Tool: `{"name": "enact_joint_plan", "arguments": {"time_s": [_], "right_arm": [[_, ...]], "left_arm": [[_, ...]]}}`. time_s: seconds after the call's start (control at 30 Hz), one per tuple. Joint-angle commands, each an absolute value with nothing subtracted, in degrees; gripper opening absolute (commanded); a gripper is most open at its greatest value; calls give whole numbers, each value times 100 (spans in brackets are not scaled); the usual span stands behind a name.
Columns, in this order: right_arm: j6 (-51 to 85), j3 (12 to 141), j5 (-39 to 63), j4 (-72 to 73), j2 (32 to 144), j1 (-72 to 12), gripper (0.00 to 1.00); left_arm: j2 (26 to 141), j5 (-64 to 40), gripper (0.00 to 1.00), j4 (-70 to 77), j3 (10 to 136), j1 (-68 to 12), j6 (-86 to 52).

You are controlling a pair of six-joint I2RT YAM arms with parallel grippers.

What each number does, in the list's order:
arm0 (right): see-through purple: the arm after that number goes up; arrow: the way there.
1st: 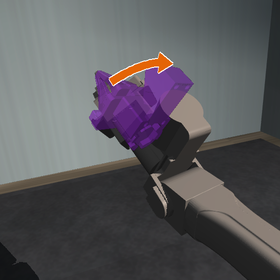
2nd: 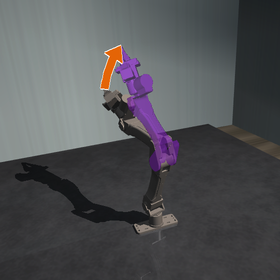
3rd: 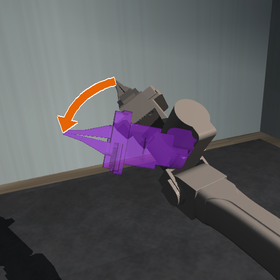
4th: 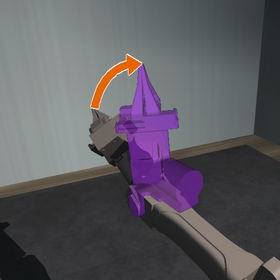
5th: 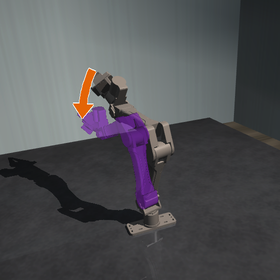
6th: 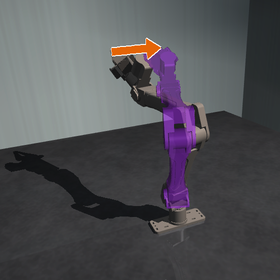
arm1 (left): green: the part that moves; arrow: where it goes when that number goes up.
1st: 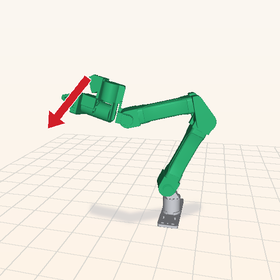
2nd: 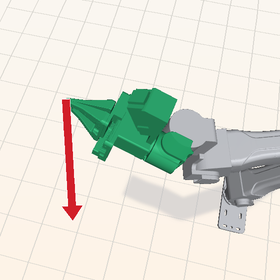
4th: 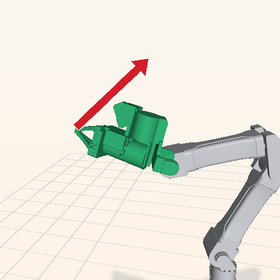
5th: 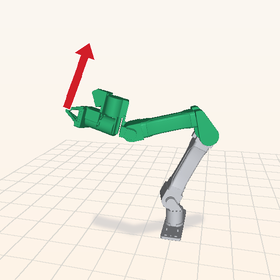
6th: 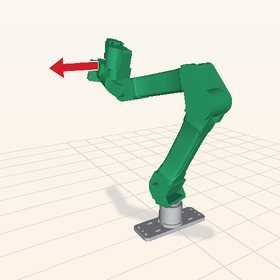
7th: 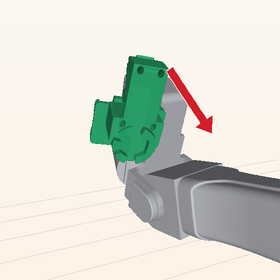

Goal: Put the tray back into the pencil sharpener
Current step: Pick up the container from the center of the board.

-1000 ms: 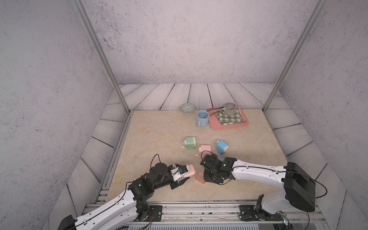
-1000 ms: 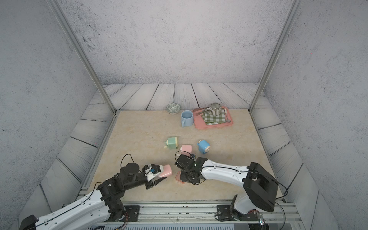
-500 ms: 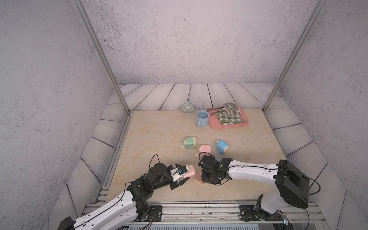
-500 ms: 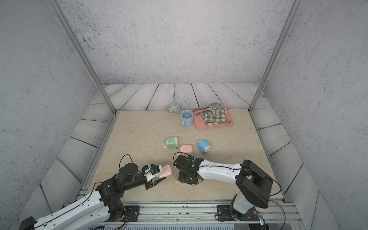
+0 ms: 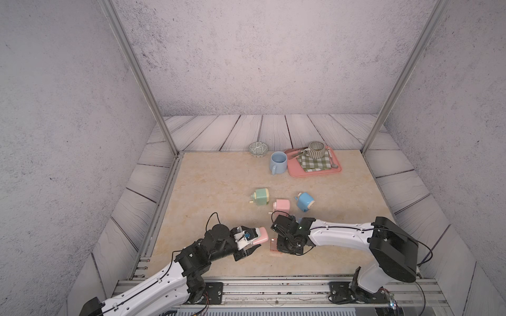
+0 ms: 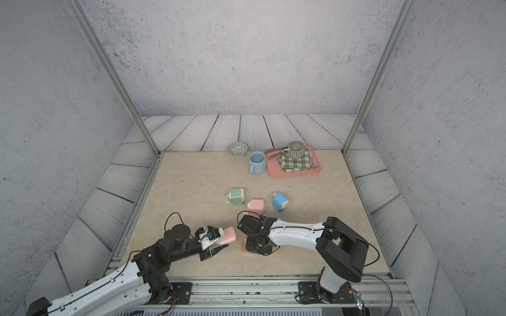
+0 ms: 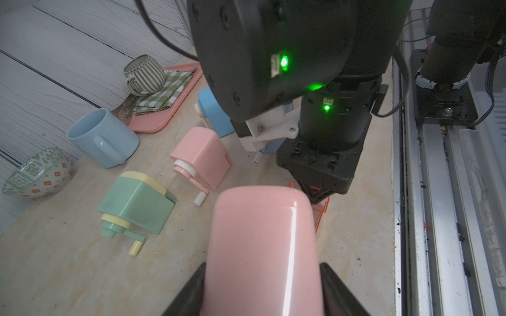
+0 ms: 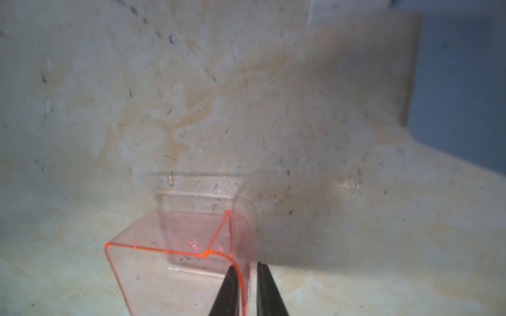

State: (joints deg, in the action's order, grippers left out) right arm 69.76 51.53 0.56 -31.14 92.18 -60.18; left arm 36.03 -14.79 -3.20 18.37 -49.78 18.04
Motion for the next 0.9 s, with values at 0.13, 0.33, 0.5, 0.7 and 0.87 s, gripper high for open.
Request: {"name": "enact_joint_plan", "arguments": {"time_s": [0.13, 0.33, 0.5, 0.7, 0.87], "right_arm": [[6532, 5609, -78, -3644, 9243, -6006, 5], [6001, 5915, -132, -4213, 9014, -6005, 0], [5578, 6149, 29, -4544, 8939, -6007, 0], [5162, 6311, 285, -4682, 8853, -6010, 0], [4816, 6502, 600, -4668, 8925, -6004, 0]], "left_arm": [[3523, -1684, 0, -156, 1890, -4965, 2021], [3570, -2347, 0, -318, 1959, -4966, 2639], [3815, -2688, 0, -388, 2071, -4962, 3030], [4223, -2654, 0, -496, 2295, -4966, 3148], [4473, -2542, 0, -276, 2390, -4966, 3025]]}}
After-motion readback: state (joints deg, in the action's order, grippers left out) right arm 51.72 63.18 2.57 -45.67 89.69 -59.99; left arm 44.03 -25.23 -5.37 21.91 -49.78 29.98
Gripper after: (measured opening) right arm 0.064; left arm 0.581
